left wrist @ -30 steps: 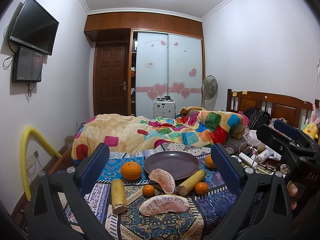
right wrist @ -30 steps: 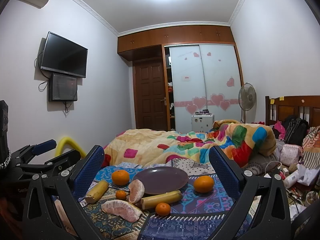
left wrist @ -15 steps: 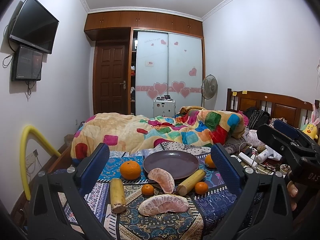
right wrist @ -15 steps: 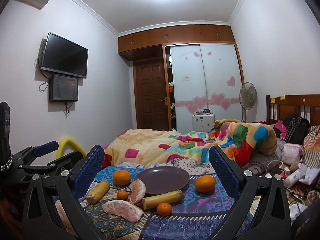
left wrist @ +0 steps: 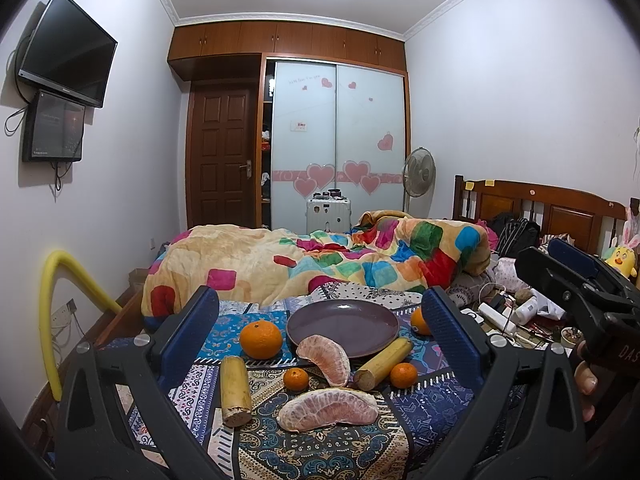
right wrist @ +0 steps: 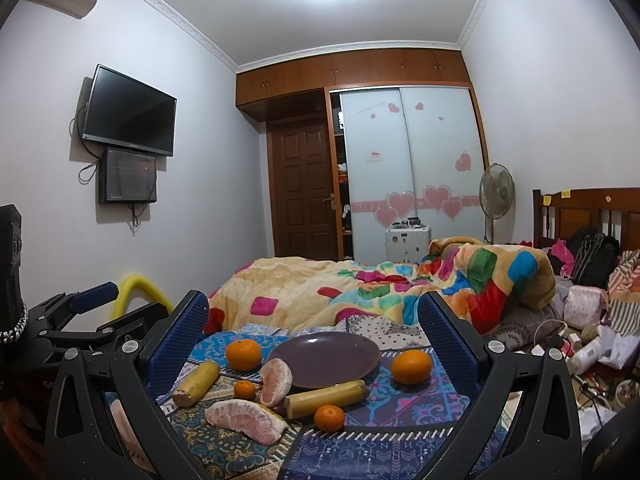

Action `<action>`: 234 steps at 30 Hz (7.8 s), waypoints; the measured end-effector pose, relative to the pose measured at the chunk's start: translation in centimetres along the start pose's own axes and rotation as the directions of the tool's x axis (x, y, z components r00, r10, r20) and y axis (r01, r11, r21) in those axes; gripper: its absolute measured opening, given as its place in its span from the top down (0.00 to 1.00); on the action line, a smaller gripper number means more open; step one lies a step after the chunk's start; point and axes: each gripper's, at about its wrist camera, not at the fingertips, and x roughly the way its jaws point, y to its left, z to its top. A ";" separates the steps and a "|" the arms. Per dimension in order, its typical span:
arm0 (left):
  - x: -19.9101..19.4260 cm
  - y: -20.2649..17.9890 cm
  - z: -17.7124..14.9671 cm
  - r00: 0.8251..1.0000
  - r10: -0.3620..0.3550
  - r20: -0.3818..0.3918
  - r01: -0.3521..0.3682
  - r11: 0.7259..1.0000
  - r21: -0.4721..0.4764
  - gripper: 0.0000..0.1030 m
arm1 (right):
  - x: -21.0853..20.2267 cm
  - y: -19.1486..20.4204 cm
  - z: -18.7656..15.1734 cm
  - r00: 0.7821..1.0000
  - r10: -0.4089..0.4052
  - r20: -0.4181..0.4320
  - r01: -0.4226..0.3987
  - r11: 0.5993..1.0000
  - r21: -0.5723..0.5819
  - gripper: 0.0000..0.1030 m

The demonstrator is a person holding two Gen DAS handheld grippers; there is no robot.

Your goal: Organize fruits

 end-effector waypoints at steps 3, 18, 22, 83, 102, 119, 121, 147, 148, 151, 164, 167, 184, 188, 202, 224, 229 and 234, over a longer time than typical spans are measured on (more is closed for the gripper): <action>0.5 0.2 -0.4 1.000 0.000 -0.010 0.000 1.000 -0.007 0.00 | 0.2 -0.2 -0.1 1.000 -0.002 -0.004 0.002 1.000 0.005 0.00; 8.0 5.0 -2.7 0.967 0.067 -0.245 -0.072 0.997 -0.014 0.08 | 4.5 -3.9 -2.3 0.984 -0.085 -0.159 0.079 0.996 -0.043 0.00; 10.5 6.3 -3.8 0.943 0.101 -0.317 -0.102 0.995 0.013 0.16 | 6.4 -5.6 -3.4 0.968 -0.093 -0.233 0.086 0.995 -0.043 0.01; 20.5 9.7 -3.6 0.798 -0.009 -0.603 0.001 1.000 -0.012 0.63 | 18.5 -10.9 -3.7 0.814 -0.024 -0.581 -0.021 0.997 -0.071 0.40; 25.9 6.0 0.0 0.830 -0.100 -0.548 0.088 0.995 -0.048 0.63 | 21.0 -9.1 -2.8 0.855 0.039 -0.518 -0.061 0.998 -0.025 0.40; 32.2 2.5 -2.7 0.755 -0.136 -0.641 0.156 0.987 -0.026 0.63 | 26.2 -7.9 -6.7 0.781 0.068 -0.621 -0.102 0.995 -0.020 0.40; 32.9 2.1 -2.6 0.752 -0.143 -0.644 0.164 0.986 -0.027 0.63 | 26.9 -8.0 -7.1 0.769 0.070 -0.636 -0.105 0.994 -0.017 0.40; 35.1 3.1 -2.9 0.756 -0.105 -0.646 0.117 0.993 -0.025 0.63 | 29.5 -6.3 -8.5 0.722 0.055 -0.690 -0.144 0.987 -0.072 0.36; 34.9 3.2 -2.7 0.759 -0.102 -0.643 0.113 0.993 -0.025 0.63 | 29.2 -6.3 -8.1 0.734 0.052 -0.678 -0.140 0.987 -0.076 0.32; 33.7 4.1 -2.1 0.771 -0.091 -0.631 0.098 0.995 -0.023 0.62 | 28.4 -6.2 -7.0 0.761 0.046 -0.647 -0.136 0.987 -0.090 0.29; 26.9 5.5 -0.1 0.817 -0.057 -0.573 0.067 0.998 -0.004 0.47 | 21.9 -4.4 -3.2 0.829 0.026 -0.559 -0.132 0.980 -0.150 0.29; 25.4 5.7 -0.4 0.823 -0.035 -0.566 0.056 0.998 0.020 0.43 | 20.2 -4.0 -2.9 0.834 0.043 -0.551 -0.143 0.980 -0.139 0.29; 19.1 8.5 -6.8 0.760 -0.013 -0.650 0.010 1.000 -0.009 0.37 | 14.7 -2.8 -8.4 0.790 0.069 -0.609 -0.129 0.990 -0.056 0.29; 18.2 8.6 -7.8 0.752 -0.010 -0.659 0.015 1.000 0.002 0.36 | 14.6 -3.1 -9.7 0.768 0.069 -0.637 -0.123 0.992 -0.040 0.29; 18.8 9.2 -8.3 0.752 0.006 -0.659 0.004 1.000 0.014 0.35 | 14.6 -3.5 -10.5 0.737 0.114 -0.666 -0.157 0.988 -0.005 0.67; 27.7 9.9 -7.8 0.746 0.017 -0.666 -0.024 1.000 -0.002 0.31 | 17.9 -8.3 -8.1 0.797 0.023 -0.604 -0.064 0.997 -0.046 0.67; 29.3 10.1 -8.5 0.731 0.007 -0.682 -0.022 1.000 -0.013 0.28 | 18.8 -8.3 -8.4 0.792 0.026 -0.610 -0.073 0.996 -0.052 0.67; 30.3 10.2 -9.2 0.724 -0.006 -0.690 -0.013 1.000 -0.022 0.28 | 19.6 -8.3 -8.7 0.787 0.029 -0.616 -0.078 0.995 -0.054 0.67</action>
